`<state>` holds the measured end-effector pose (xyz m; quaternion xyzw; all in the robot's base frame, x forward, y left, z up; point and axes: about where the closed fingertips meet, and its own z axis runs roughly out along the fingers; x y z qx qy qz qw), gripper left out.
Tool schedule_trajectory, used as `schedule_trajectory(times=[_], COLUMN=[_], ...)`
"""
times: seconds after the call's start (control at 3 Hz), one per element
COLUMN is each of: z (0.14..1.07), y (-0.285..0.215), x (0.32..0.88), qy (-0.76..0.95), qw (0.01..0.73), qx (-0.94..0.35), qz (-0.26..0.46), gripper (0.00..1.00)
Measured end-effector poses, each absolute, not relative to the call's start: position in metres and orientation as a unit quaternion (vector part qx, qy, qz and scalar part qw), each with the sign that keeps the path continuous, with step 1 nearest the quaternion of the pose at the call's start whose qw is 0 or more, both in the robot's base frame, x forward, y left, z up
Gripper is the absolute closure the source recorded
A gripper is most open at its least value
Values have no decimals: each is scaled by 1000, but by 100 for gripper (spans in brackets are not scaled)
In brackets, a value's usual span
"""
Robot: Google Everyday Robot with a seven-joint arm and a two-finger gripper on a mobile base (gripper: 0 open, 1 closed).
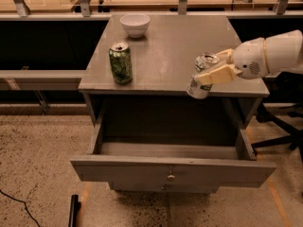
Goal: Place 7up can into top drawer
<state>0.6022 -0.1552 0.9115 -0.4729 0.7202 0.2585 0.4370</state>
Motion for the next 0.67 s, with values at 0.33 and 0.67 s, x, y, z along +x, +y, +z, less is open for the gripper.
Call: schedule_trajectory(times=[0.33, 0.67], z=[900, 884], y=[-153, -151], x=[573, 549], qy=[698, 687], qw=[443, 433], qx=[-502, -533], qz=[252, 237], gripper=[100, 100])
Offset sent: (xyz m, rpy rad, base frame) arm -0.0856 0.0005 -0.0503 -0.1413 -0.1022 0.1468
